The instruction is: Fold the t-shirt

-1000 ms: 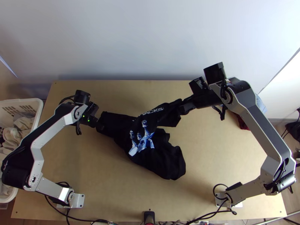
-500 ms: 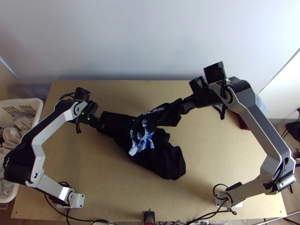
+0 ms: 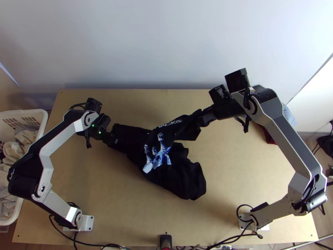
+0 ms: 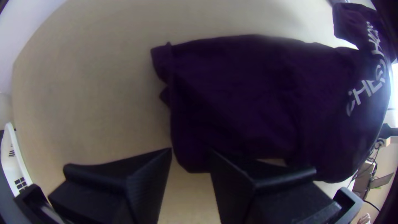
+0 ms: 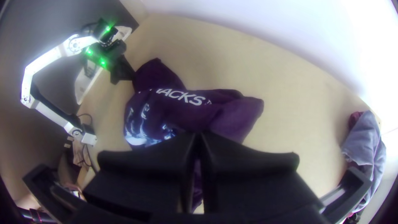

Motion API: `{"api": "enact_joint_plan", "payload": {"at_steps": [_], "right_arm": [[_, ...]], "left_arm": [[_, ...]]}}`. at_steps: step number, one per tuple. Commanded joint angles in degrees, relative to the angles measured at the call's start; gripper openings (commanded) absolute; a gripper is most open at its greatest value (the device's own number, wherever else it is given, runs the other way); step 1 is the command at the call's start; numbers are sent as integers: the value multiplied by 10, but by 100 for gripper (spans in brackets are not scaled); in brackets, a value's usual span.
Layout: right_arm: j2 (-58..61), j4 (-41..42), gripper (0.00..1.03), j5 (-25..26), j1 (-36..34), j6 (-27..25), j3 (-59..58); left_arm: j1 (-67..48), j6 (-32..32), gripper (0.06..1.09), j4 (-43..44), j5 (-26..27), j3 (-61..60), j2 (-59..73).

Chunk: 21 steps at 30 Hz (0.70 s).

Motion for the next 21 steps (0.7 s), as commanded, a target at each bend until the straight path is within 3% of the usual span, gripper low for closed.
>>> {"api": "enact_joint_plan", "payload": {"at_steps": [1,7,10,21], "right_arm": [[1,-4,3,1,0,-1,4],[1,-7,3,3,-2,-1,17],[1,-13,3,5,-3,-1,23],[-2,-17,3,15,-10,2,64]], "left_arm": [[0,0,33,-2,16,1,14],[0,3,24,-1,21,-5,24],[-1,3,9,-1,26,-5,22],[0,1,9,-28,39,42,-64]]}}
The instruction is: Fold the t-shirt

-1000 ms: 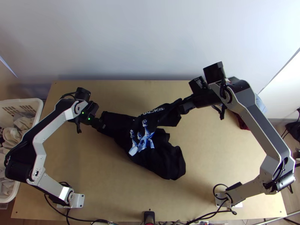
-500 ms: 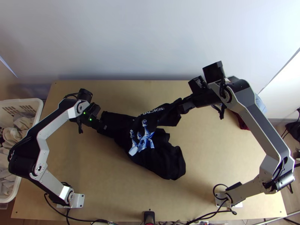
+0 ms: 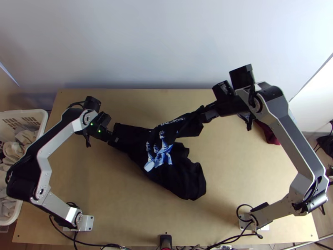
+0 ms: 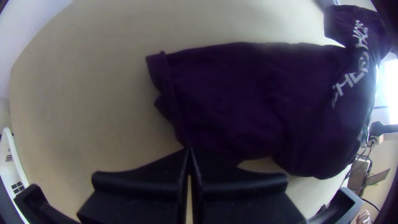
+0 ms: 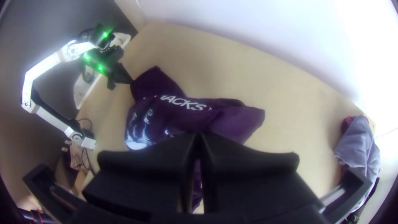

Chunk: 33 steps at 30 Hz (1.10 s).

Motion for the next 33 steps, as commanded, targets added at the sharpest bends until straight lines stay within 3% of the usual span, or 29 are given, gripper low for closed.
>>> {"api": "enact_joint_plan", "payload": {"at_steps": [1,11,22,33], "right_arm": [[-1,-5,3,10,-4,2,37],[10,-10,3,87,-3,-15,147],[13,10,3,278,63,-115,280],[-41,119,3,384,117,-198,286]], "left_arm": [[3,0,9,-20,9,38,-58],[42,-11,9,-58,32,167,-125],[98,-18,9,-55,43,330,-181],[146,-24,9,58,25,392,-269]]}}
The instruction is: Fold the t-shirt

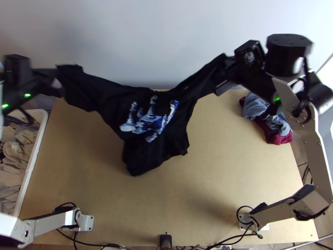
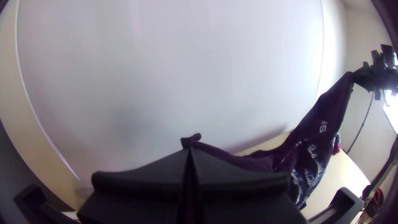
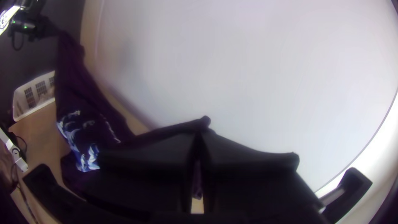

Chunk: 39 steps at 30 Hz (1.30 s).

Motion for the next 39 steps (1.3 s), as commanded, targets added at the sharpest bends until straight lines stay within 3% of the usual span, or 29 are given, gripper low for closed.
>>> {"api": "enact_joint_plan", "payload": {"at_steps": [1,7,12,24,32,39], "right_arm": [[-34,68,3,59,33,-58,12],[-91,168,3,109,76,-155,-37],[-115,230,3,138,125,-245,-47],[-182,268,3,245,284,-401,-56],[-222,259,3,284,310,-420,-58],[-256,232,3,300,307,-373,-156]], "left_arm": [[28,-5,9,77,-24,30,-66],[57,-21,9,183,-41,33,-124],[58,14,9,195,-41,45,-152],[66,99,9,223,-35,43,-236],[59,110,9,185,-28,34,-290],[54,110,9,170,-26,-87,-316]]}}
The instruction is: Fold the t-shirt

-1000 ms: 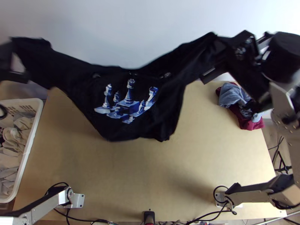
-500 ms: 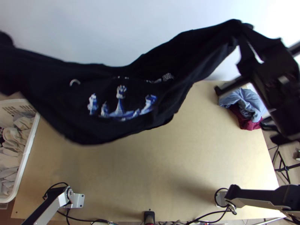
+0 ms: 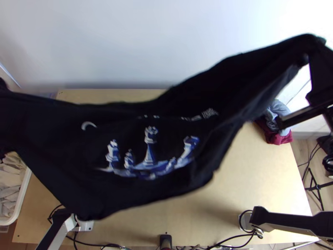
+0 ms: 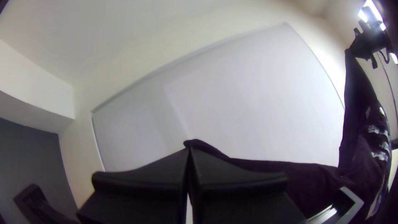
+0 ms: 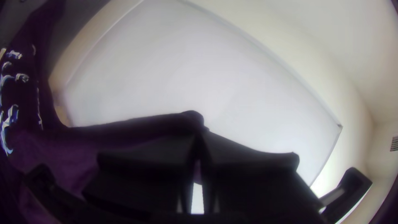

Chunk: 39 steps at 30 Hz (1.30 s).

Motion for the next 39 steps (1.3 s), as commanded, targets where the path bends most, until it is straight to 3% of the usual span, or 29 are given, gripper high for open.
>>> {"api": "enact_joint_plan", "payload": {"at_steps": [1,8,10,14,20,26,32,39], "right_arm": [[-43,-15,3,16,7,31,-109],[-99,-18,3,-8,-16,79,-292],[-104,-40,3,-51,-56,111,-322],[-103,-58,3,-188,-198,171,-369],[-71,-42,3,-299,-350,235,-417],[-42,-8,3,-330,-423,278,-465],[-21,23,3,-332,-447,304,-490],[-10,34,3,-331,-452,317,-504]], "left_arm": [[-6,4,9,-12,6,-109,-30],[-9,4,9,11,6,-284,-28],[-9,4,9,26,6,-322,-27],[-11,3,9,61,2,-384,-13],[-18,-3,9,120,-23,-403,74],[-44,-14,9,166,-53,-388,177],[-82,-25,9,246,-81,-368,284],[-105,-57,9,303,-102,-264,429]]}}
